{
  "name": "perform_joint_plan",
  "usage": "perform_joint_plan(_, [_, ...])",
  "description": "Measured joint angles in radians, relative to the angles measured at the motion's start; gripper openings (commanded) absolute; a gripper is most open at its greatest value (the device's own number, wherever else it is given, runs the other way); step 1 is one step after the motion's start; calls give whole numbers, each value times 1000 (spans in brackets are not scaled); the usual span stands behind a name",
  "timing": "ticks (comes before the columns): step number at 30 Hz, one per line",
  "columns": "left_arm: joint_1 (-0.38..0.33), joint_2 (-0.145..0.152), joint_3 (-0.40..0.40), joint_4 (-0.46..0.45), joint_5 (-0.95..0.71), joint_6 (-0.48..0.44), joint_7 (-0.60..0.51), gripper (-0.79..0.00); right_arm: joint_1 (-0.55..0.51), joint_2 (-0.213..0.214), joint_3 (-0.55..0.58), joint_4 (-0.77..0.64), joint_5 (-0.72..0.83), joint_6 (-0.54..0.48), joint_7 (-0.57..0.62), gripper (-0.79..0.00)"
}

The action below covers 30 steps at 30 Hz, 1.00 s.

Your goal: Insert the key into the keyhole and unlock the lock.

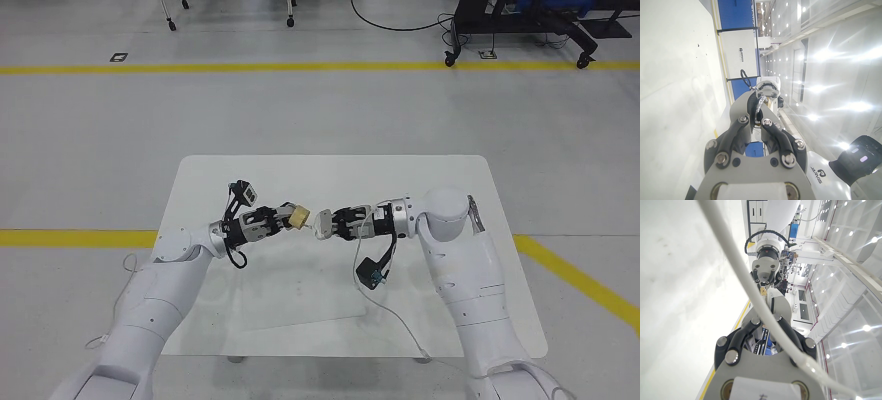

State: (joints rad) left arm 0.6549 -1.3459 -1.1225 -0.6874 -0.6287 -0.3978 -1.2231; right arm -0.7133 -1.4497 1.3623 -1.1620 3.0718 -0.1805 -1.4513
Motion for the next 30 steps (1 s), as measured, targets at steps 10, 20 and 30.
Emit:
perform_joint_plan(10, [6,1,1,-14,13,4,8,-785,4,1,-18,7,-3,0,22,-785])
perform_joint_plan(20, [8,4,-8,-18,13,17,13,-785,1,12,-24,-3,-1,-1,32,-785])
perform_joint_plan(30, [9,5,-4,-22,26,29,16,-785,-4,21,-36,-22,-9,5,54,-785])
